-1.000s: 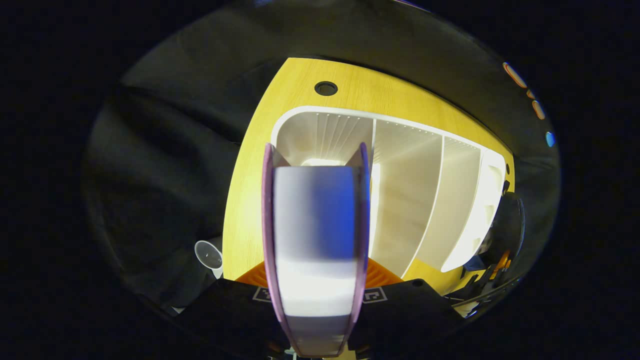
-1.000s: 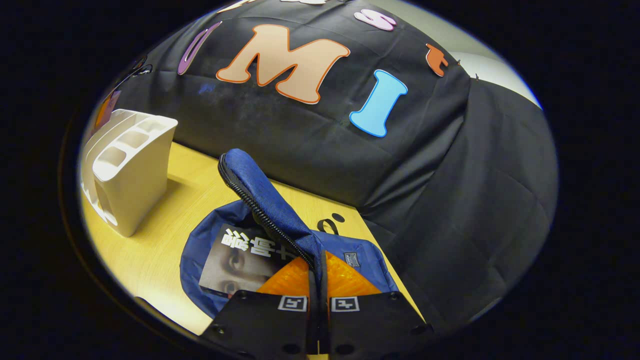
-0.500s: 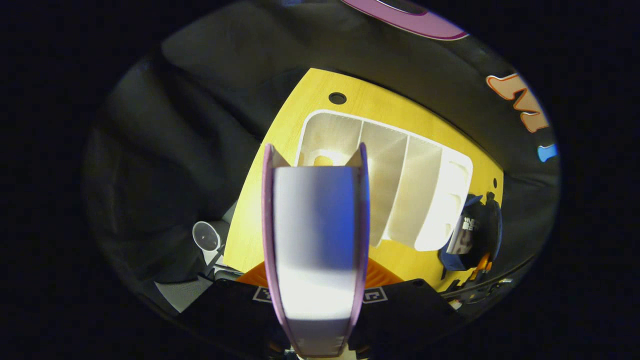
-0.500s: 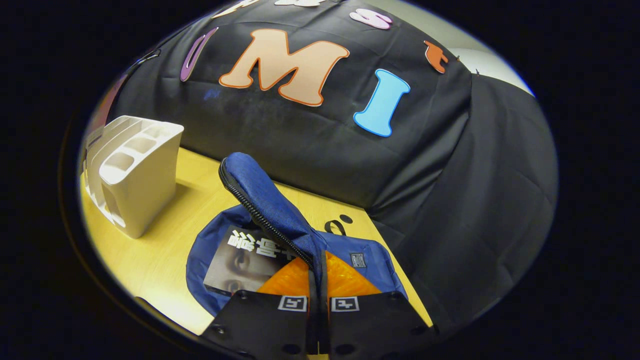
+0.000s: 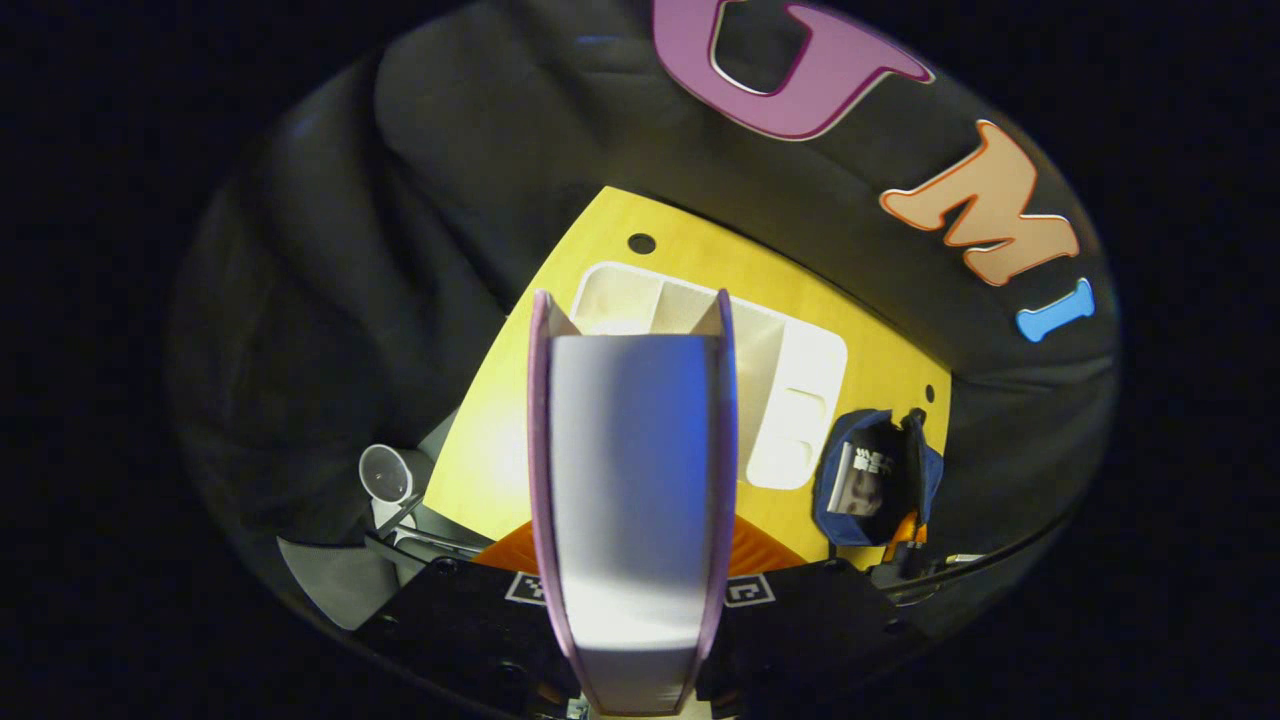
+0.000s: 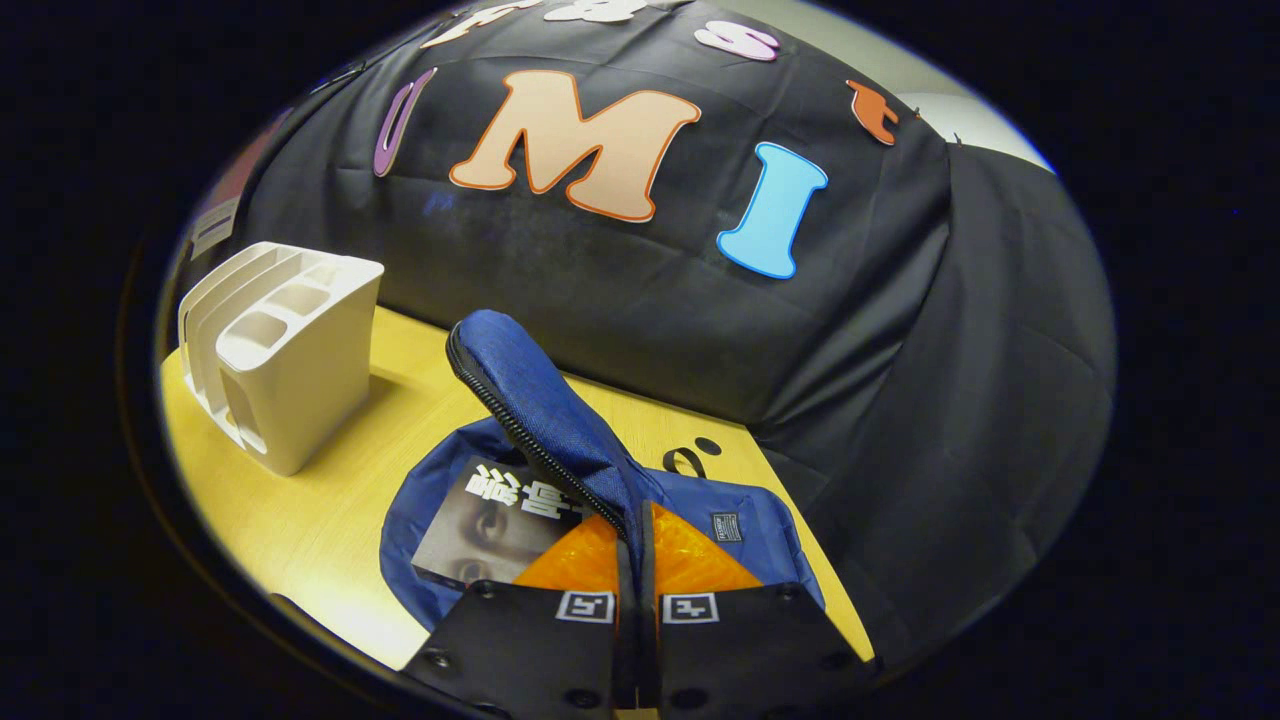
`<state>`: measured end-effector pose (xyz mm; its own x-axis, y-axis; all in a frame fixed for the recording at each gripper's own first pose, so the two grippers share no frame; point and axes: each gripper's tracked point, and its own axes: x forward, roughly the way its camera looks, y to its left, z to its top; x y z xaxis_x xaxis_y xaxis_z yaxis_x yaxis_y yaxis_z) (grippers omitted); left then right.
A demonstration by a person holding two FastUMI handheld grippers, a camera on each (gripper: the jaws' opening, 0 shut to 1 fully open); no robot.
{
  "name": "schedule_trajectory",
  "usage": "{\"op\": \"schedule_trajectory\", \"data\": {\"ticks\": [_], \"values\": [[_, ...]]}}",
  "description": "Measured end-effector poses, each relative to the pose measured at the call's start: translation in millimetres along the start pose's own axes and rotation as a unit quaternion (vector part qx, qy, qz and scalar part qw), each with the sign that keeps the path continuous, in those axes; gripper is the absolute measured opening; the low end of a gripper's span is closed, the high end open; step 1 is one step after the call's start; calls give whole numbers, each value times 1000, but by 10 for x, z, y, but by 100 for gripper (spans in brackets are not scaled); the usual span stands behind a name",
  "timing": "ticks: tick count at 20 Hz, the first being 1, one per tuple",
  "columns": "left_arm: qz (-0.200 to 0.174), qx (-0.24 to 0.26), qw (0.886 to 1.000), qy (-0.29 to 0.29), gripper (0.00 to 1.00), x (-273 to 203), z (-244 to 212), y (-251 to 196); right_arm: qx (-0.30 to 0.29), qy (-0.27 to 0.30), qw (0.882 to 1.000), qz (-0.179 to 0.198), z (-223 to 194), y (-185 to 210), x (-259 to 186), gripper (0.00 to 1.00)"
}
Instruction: Open the schoolbag, grab two books from the bookshelf and put them into the schoolbag.
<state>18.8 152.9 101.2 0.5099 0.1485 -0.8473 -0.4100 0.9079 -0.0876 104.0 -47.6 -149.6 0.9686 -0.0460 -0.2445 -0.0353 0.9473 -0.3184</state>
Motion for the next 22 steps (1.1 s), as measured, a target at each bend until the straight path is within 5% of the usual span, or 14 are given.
{"op": "schedule_trajectory", "data": {"ticks": [11, 22], "values": [[-199, 31, 979, -9, 41, 222, -365, -1661, 16, -3, 999, 32, -25, -65, -33, 2], [-331, 21, 943, -7, 40, 1451, -949, -3037, 41, -4, 998, 52, 9, -113, -6, 4]]}}
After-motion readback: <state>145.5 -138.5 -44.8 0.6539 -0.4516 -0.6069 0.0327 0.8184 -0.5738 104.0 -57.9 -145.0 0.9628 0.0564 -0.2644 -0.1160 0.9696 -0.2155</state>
